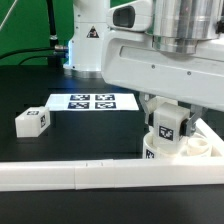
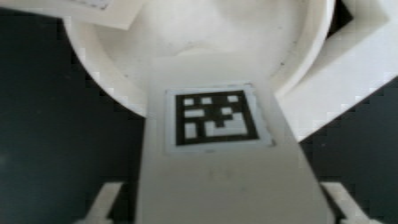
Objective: Assemble stool
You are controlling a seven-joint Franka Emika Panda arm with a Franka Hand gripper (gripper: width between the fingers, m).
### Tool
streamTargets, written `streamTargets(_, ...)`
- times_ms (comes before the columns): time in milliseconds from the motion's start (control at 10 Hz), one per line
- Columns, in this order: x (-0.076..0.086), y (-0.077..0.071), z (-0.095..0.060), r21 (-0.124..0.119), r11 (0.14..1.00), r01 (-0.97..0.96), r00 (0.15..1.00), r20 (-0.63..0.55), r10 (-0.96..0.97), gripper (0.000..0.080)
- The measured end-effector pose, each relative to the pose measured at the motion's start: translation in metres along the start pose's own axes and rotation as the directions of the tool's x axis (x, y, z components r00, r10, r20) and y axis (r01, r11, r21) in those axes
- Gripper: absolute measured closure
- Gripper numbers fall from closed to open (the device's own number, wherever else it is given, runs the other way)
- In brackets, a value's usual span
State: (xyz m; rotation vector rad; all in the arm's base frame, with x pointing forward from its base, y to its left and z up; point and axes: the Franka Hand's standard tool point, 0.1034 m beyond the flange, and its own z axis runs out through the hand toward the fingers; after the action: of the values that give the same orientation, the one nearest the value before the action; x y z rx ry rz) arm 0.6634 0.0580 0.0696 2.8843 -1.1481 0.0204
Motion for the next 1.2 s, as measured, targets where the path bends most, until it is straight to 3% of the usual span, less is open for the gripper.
streamTargets(100,-0.001,0.010,0.000,0.031,0.989,-0.142,0.988,-0.050,0.143,0.0458)
streamTargets(200,-0.006,0.011,0.004,0.086,0.953,-0.289,0.953,-0.068,0.295,0.0457)
streamTargets(300,-0.010,0.005,0.007,0.178,0.890,-0.419,0.898,-0.061,0.435,0.0457)
streamTargets(400,-0.015,0.004,0.007,0.227,0.831,-0.508,0.848,-0.035,0.528,0.0456)
streamTargets(600,-0.015,0.008,0.005,0.236,0.750,-0.618,0.771,-0.008,0.637,0.0456)
streamTargets(1100,-0.022,0.010,0.006,0.204,0.550,-0.810,0.575,0.084,0.814,0.0456)
streamTargets(1200,-0.024,0.009,0.007,0.190,0.463,-0.866,0.488,0.116,0.865,0.0456)
